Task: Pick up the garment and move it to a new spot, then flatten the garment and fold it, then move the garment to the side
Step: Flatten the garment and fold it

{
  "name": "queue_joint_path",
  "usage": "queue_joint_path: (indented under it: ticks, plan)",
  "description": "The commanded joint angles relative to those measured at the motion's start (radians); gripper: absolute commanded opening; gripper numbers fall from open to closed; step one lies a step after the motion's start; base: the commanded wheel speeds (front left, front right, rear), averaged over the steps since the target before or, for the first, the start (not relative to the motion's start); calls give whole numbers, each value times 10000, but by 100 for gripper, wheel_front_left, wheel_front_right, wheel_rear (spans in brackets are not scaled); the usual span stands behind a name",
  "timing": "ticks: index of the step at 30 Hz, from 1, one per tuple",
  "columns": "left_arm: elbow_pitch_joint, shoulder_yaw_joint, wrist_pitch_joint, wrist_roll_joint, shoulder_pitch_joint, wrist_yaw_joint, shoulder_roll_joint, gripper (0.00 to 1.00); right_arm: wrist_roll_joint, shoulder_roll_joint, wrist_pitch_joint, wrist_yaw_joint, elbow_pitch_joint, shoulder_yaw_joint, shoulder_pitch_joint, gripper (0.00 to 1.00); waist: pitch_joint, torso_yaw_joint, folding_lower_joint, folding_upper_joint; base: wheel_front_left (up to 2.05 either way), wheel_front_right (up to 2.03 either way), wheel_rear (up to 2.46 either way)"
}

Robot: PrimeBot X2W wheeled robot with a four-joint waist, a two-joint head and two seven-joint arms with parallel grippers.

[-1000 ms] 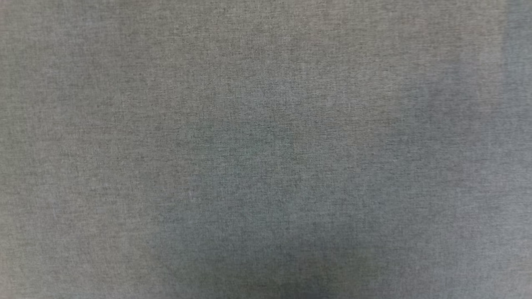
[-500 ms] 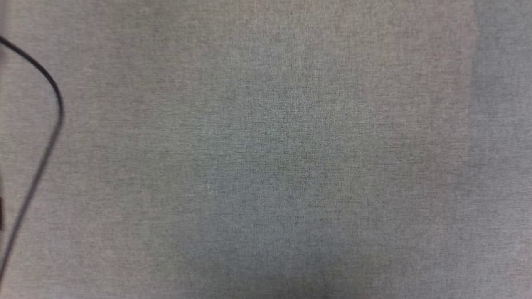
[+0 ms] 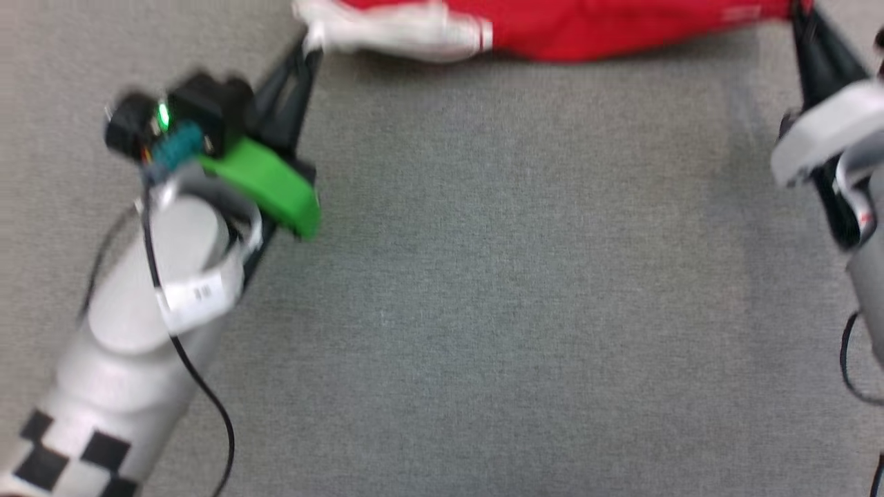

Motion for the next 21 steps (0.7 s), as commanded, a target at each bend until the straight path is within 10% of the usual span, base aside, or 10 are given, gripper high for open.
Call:
queue_joint_path:
  ticks: [1, 21]
  plan:
    - [-54, -56, -55, -104, 564, 120, 83, 0, 267, -81, -59, -82, -71, 75, 457, 0, -1216, 271, 1, 0, 0, 0, 0]
    - [-1706, -797, 647, -1006, 5988, 687, 1297, 0, 3536, -851, 1260, -82, -1058, 561, 5184, 0, -3763, 537, 1, 0, 0, 0, 0]
